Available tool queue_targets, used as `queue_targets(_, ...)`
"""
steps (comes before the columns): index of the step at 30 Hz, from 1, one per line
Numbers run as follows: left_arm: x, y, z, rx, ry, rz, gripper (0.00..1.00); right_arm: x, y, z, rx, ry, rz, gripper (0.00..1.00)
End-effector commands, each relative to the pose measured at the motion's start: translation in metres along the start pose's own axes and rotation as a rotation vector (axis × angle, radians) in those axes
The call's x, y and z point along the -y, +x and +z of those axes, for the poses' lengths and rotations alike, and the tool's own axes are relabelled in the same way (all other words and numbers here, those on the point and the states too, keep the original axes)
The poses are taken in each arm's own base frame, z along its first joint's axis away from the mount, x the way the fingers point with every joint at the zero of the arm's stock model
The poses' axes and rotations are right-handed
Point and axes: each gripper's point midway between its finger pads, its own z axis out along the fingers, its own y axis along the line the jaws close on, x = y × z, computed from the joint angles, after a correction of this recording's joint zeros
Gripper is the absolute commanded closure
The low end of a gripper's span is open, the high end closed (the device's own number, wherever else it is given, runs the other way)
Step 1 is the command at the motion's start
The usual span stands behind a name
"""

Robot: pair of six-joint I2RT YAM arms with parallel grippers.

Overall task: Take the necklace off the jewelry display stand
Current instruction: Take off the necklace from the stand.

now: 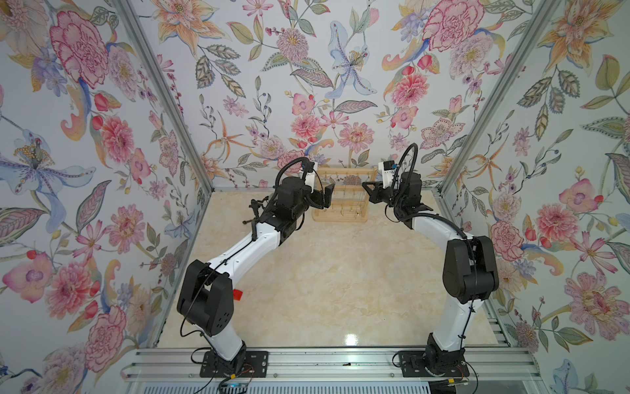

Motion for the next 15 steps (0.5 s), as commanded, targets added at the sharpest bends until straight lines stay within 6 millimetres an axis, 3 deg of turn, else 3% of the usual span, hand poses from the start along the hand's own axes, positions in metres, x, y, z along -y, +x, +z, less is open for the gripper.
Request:
queue_targets(1, -0.003, -0.003, -0.002, 0.017, 0.011, 0.014, 0.01, -0.015, -0.030, -0.011, 0.052, 0.000, -0.063, 0.96)
queue_targets(15, -0.003, -0.005, -0.006, 0.026, 0.010, 0.017, 0.01, -0.027, -0.046, -0.021, 0.082, 0.016, -0.094, 0.98)
